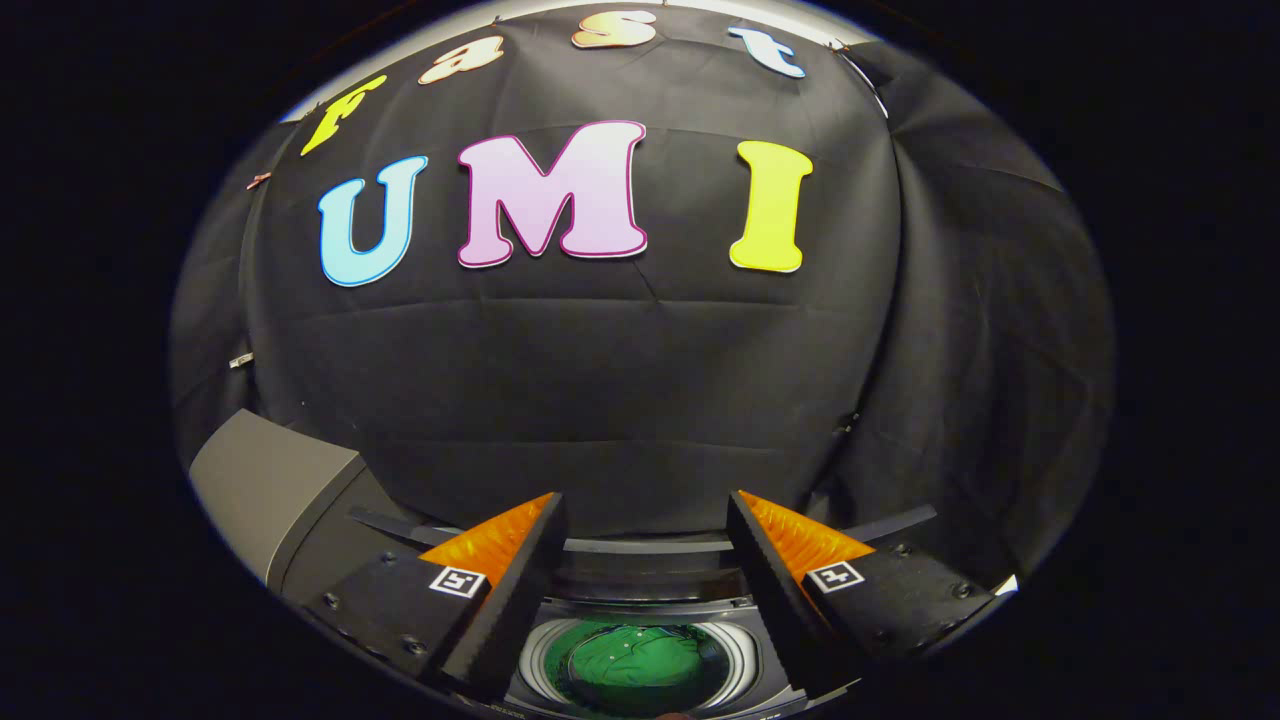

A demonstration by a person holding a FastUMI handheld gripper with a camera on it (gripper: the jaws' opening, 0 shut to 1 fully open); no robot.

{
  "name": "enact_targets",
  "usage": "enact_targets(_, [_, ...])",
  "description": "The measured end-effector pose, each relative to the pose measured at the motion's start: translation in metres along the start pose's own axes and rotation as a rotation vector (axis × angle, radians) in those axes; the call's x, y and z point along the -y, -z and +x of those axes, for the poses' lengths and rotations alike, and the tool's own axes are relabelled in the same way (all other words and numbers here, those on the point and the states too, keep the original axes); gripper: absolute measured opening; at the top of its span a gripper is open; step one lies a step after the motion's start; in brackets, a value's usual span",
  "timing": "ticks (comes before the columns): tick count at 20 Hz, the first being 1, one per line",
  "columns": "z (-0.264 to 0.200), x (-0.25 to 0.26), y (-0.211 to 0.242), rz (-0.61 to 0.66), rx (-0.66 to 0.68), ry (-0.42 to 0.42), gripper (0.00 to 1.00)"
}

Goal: Put the clothes into the washing machine and then close the washing machine lid.

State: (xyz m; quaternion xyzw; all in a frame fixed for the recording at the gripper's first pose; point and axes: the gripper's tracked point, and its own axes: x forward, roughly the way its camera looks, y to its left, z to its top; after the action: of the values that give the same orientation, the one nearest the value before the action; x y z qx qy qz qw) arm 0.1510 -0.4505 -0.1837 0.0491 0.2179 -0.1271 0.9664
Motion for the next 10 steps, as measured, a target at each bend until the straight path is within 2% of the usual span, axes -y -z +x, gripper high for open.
enact_targets(10, [-0.018,0.001,0.009,-0.007,-0.025,0.051,1.0])
